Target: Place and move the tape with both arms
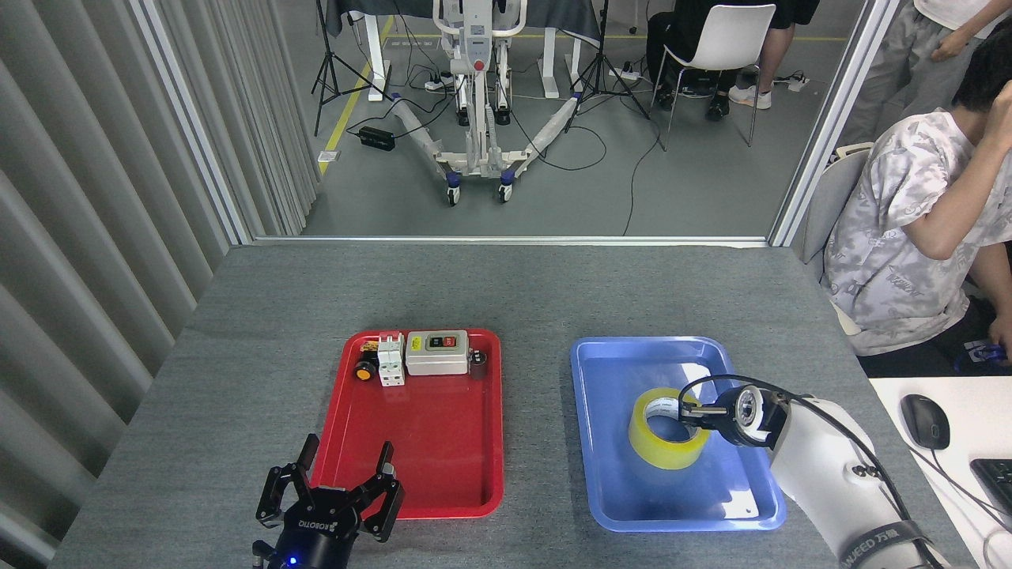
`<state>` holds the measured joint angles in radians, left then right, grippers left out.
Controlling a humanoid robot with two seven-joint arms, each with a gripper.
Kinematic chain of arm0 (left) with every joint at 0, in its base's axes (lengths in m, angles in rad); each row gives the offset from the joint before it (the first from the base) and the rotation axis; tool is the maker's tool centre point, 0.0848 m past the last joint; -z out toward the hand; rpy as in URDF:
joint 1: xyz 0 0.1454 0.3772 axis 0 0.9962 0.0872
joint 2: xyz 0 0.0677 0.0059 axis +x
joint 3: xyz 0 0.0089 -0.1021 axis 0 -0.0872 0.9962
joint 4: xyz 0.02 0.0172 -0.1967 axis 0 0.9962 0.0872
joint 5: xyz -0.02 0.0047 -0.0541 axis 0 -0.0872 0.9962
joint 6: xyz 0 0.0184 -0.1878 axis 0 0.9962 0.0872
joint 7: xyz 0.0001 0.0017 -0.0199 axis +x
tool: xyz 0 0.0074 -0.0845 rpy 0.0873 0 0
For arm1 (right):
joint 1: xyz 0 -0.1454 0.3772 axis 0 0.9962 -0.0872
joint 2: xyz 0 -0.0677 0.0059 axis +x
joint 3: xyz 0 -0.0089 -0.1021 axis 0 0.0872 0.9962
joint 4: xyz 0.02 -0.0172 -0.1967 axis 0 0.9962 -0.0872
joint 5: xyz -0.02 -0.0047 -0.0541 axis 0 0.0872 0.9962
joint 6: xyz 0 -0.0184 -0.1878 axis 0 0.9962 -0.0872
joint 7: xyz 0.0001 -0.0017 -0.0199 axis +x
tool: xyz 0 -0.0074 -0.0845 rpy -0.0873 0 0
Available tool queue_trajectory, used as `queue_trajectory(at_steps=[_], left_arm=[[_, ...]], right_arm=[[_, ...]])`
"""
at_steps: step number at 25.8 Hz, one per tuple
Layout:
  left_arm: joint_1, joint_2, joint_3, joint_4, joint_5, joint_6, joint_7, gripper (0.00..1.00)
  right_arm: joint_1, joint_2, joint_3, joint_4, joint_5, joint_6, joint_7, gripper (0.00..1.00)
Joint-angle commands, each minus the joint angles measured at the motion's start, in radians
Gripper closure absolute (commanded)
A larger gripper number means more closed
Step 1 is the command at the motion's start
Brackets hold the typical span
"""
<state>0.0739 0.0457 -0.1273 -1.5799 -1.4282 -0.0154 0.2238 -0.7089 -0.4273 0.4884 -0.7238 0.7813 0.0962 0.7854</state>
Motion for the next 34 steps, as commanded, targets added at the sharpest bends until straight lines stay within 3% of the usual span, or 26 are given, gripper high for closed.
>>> queue_trajectory(at_steps=[1, 7, 11, 15, 18, 21, 26, 30, 34], left_arm=[[-0.002, -0.001, 0.000, 0.004, 0.000, 0.000, 0.000, 0.00], [-0.002, 0.000, 0.000, 0.018, -0.006, 0.000, 0.002, 0.00], [-0.010, 0.003, 0.005, 0.018, -0.006, -0.008, 0.002, 0.00], [-0.017, 0.006, 0.009, 0.020, 0.006, -0.018, 0.000, 0.00], [-0.022, 0.022, 0.018, 0.021, 0.012, -0.035, 0.000, 0.00], [-0.020, 0.031, 0.032, 0.018, 0.014, -0.057, -0.001, 0.00], [-0.011, 0.040, 0.063, 0.012, 0.081, -0.124, -0.003, 0.00], [-0.005, 0.045, 0.069, 0.011, 0.092, -0.144, -0.003, 0.00], [-0.002, 0.045, 0.069, 0.004, 0.095, -0.144, 0.002, 0.00]], right_arm=[[0.000, 0.001, -0.010, -0.028, -0.002, -0.018, -0.035, 0.51], [0.032, -0.019, -0.042, -0.112, 0.016, -0.090, -0.055, 0.36], [0.167, -0.025, -0.261, -0.256, 0.199, -0.167, -0.115, 0.17], [0.295, 0.036, -0.449, -0.398, 0.392, -0.230, -0.247, 0.04], [0.384, 0.104, -0.556, -0.496, 0.495, -0.262, -0.416, 0.03], [0.450, 0.170, -0.607, -0.566, 0.538, -0.291, -0.604, 0.02], [0.580, 0.197, -0.607, -0.712, 0.648, -0.259, -0.795, 0.02], [0.720, 0.199, -0.580, -0.836, 0.650, -0.168, -0.821, 0.02], [0.798, 0.200, -0.527, -0.902, 0.651, -0.032, -0.819, 0.02]])
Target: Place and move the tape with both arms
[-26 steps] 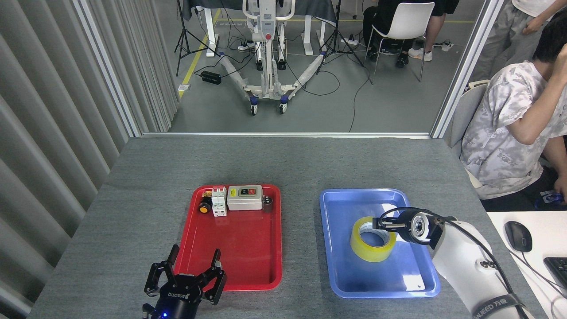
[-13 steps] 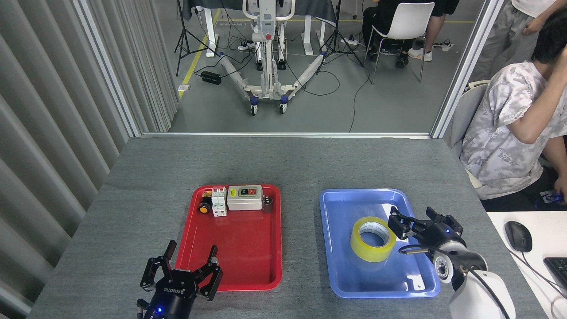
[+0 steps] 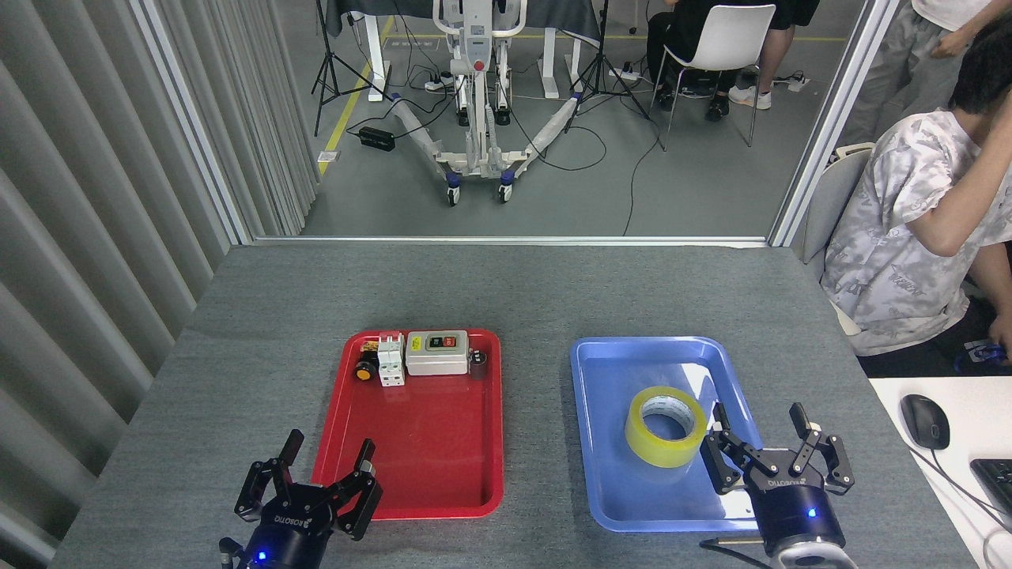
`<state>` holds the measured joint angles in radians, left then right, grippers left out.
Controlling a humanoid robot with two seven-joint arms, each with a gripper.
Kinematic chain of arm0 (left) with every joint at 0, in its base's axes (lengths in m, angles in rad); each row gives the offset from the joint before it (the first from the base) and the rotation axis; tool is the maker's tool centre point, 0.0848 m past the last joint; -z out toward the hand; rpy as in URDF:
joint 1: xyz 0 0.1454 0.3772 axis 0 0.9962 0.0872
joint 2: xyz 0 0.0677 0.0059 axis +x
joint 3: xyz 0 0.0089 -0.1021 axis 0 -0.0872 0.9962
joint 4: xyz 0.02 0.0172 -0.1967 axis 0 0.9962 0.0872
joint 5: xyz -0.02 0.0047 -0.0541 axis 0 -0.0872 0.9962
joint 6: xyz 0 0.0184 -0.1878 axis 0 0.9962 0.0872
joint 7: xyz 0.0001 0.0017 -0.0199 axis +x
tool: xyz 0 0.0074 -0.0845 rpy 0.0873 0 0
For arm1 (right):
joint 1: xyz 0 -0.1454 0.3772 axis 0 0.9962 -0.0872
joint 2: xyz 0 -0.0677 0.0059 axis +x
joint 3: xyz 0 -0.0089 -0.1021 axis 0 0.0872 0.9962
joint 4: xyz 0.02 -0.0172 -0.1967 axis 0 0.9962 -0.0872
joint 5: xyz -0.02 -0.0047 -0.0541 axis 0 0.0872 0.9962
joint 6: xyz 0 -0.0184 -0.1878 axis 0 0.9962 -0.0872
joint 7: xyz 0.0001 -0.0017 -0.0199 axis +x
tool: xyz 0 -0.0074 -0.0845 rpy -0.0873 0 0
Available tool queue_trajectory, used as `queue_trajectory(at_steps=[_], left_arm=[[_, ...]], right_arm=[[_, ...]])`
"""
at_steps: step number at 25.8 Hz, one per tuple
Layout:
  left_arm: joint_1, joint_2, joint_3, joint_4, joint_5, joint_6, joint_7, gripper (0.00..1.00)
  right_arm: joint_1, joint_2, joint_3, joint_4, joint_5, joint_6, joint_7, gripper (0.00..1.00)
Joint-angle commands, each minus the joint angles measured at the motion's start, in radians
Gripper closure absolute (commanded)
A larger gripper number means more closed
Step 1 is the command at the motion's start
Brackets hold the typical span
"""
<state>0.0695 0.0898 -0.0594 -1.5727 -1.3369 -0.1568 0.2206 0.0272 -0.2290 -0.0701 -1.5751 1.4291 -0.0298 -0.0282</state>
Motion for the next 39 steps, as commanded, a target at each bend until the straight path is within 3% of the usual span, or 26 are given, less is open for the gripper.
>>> queue_trajectory(at_steps=[1, 6, 10, 39], left_arm=[[0.003, 0.001, 0.001, -0.003, 0.004, -0.004, 0.006, 0.00], [0.003, 0.001, 0.001, -0.003, 0.004, -0.004, 0.011, 0.00], [0.001, -0.001, 0.001, -0.003, 0.004, -0.003, 0.011, 0.00], [-0.011, -0.002, 0.003, 0.005, 0.007, -0.003, 0.006, 0.00]], right_arm=[[0.066, 0.002, 0.038, -0.054, 0.004, 0.122, -0.006, 0.02], [0.077, -0.013, 0.069, -0.057, 0.001, 0.126, -0.009, 0.01], [0.089, -0.061, 0.101, -0.057, -0.004, 0.129, -0.012, 0.00], [0.103, -0.059, 0.148, -0.057, -0.006, 0.126, -0.015, 0.00]])
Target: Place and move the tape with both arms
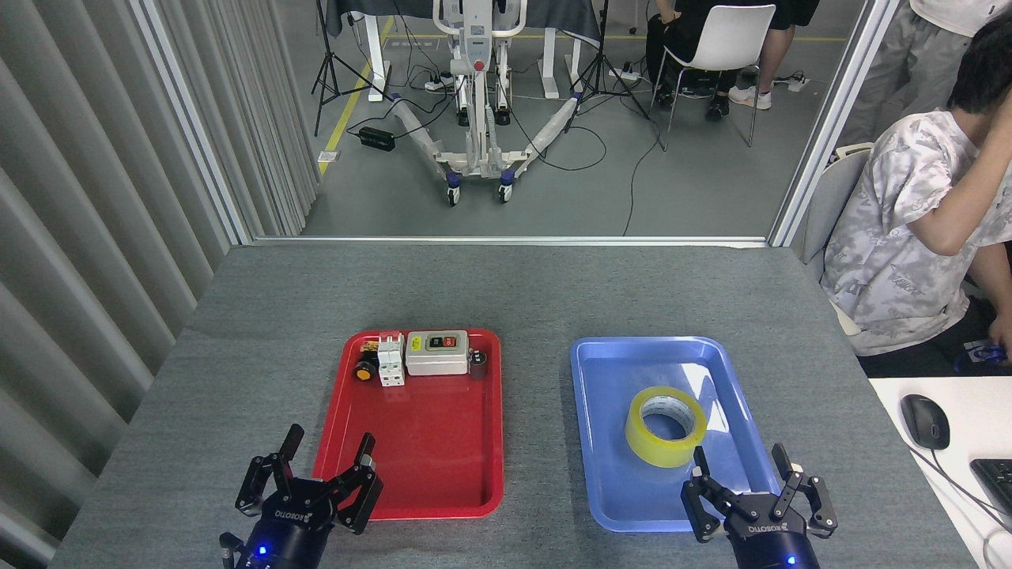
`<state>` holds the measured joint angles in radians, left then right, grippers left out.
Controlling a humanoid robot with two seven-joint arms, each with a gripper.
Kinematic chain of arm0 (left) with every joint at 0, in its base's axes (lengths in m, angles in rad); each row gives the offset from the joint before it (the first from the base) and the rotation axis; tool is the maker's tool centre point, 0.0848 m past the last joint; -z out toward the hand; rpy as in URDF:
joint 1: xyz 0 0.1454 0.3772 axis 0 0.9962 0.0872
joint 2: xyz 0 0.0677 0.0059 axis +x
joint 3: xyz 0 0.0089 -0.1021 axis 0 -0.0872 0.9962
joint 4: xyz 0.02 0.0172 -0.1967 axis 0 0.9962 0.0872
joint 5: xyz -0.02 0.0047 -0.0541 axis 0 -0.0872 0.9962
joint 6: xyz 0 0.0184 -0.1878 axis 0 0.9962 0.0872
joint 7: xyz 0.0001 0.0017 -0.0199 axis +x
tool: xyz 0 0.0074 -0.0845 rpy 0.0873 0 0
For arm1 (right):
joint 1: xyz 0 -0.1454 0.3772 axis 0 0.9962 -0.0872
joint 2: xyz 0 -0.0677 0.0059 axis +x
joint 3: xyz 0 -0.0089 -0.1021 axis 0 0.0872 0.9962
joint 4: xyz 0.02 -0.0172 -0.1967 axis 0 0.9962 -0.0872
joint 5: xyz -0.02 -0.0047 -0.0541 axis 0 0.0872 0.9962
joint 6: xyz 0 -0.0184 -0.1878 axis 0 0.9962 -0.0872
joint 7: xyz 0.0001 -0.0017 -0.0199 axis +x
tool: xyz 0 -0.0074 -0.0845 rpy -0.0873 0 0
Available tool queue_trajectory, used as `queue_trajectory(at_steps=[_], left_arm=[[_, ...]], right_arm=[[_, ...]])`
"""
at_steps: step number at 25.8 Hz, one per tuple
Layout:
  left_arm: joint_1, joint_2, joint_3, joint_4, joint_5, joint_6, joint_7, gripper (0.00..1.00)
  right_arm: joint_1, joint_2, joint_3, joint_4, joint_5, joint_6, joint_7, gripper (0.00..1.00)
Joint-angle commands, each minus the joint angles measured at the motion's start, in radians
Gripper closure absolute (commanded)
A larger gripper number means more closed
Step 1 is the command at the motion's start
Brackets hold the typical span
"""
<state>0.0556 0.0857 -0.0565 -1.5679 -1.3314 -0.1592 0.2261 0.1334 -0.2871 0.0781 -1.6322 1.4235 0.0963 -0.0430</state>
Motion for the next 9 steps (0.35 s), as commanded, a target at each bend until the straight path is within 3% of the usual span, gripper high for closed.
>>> queue_trajectory(at_steps=[1, 9], left_arm=[[0.004, 0.002, 0.000, 0.000, 0.001, 0.000, 0.001, 0.00], [0.006, 0.003, 0.001, 0.002, 0.008, 0.000, 0.002, 0.00]], right_arm=[[-0.005, -0.001, 0.000, 0.000, 0.000, 0.000, 0.000, 0.00], [-0.003, -0.001, 0.000, 0.000, 0.000, 0.000, 0.000, 0.00]])
